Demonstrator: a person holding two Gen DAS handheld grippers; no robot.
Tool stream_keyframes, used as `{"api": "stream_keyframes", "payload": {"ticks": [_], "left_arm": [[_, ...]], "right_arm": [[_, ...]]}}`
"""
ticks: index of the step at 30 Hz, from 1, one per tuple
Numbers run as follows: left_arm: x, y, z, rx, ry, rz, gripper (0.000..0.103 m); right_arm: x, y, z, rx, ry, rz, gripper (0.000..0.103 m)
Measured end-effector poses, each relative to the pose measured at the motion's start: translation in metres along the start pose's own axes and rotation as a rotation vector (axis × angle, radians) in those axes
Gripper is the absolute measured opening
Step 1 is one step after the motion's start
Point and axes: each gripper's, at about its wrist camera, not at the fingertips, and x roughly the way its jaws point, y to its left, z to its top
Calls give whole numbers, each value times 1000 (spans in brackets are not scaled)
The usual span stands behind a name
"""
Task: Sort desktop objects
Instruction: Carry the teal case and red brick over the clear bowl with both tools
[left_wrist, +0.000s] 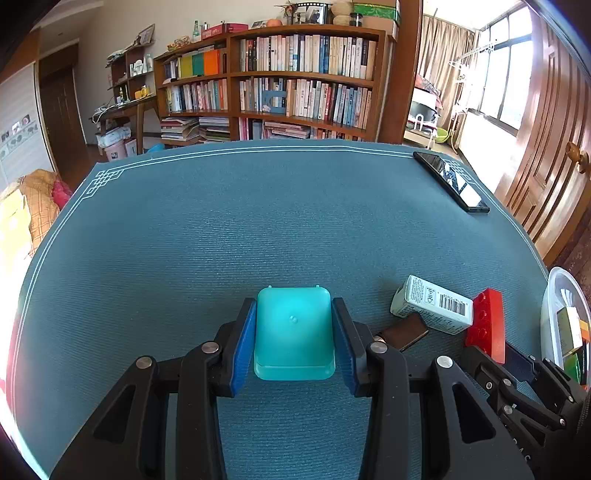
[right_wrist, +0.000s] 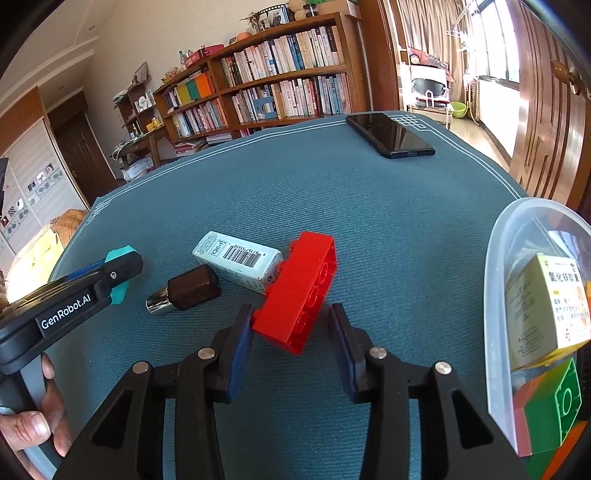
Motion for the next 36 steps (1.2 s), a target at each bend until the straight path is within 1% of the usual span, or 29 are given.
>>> {"api": "stream_keyframes", "payload": {"ticks": [2,4,5,6,9,10,11,12,13,15,16,18,22,25,30,36], "left_arm": [[1,0,-1,-2,4,-1,43],[2,0,-1,-1,7,0,43],[2,0,-1,-1,7,0,43],[2,0,-1,-1,6,0,43],[1,-1,-1,0,4,-3,43],[2,-2,-1,1,5,-2,43],[2,-2,-1,1,6,-2,43],[2,-3,-2,3,6,-4,43],[2,-4,-2,6,6,-5,43],[1,-7,-2,12,3,-8,43],[0,-8,-2,14,1,-10,43],[-1,-9,-2,16,-1,-18,43],[-3,-12,-1,1,-1,-64,43],[-7,-19,0,3,-8,-87,43],[-15,-38,1,49,-28,-105,43],[-22,-63,-1,109,-45,-130,43]], "right_arm": [[-1,-2,0,17,-1,3,47],[0,-3,3,28,-3,8,55],[1,-2,4,32,-3,9,61],[3,-2,5,31,-3,10,63],[8,3,5,0,0,-12,63],[7,3,5,-6,-4,-13,62],[7,4,5,-14,-5,-7,49],[8,4,5,-24,3,-11,39],[7,4,4,-27,1,-13,38],[4,4,4,-35,-9,-10,28],[3,4,3,-41,-14,-13,26],[-1,4,2,-40,-26,-5,26],[-12,5,1,-46,-61,9,25],[-23,5,1,-41,-94,35,25],[-40,8,2,-55,-155,24,25],[-54,2,4,-36,-201,3,26]]}}
